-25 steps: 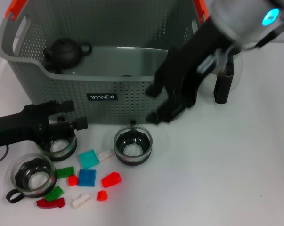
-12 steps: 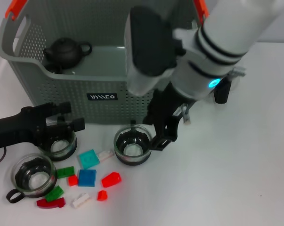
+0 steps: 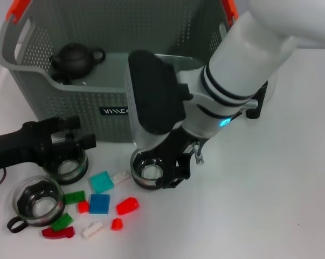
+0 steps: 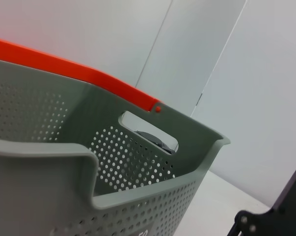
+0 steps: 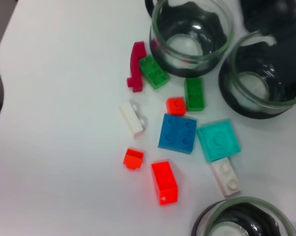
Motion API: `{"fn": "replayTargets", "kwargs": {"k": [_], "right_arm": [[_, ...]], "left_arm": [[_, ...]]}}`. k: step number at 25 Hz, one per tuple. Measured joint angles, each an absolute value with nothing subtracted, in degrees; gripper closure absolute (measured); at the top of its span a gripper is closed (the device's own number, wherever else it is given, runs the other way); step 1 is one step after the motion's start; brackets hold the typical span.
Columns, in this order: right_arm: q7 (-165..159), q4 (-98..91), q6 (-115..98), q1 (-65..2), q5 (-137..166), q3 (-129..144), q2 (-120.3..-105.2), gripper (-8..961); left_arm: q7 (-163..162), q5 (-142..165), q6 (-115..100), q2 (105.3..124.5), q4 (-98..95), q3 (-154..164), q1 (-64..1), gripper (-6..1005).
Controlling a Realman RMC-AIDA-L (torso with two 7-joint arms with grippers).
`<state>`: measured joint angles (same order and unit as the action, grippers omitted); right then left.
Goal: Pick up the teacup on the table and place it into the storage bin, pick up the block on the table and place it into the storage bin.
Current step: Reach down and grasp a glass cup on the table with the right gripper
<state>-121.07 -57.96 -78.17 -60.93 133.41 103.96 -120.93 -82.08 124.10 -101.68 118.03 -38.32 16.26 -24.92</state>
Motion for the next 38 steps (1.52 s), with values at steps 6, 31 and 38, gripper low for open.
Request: {"fn": "replayTargets", "kwargs": {"k": [6, 31, 38], "right_arm": [[-120.43, -55.94, -74.59, -60.73, 133.33, 107.59, -121.13, 343], [-118.14, -45.46, -64.83, -60.82, 128.05, 111.49, -121.57, 344], [-118.28, -45.2, -64.4, -60.71, 127.74, 111.53, -121.55, 392]], "left_arm": [[-82.0, 124.1, -101.69, 118.03, -38.32, 16.04, -24.95, 144], [-81.86, 124.1, -101.61, 118.21, -38.32, 16.08, -24.87, 145], [-81.85, 124.1, -101.6, 118.22, -38.32, 16.08, -24.87, 145]]}}
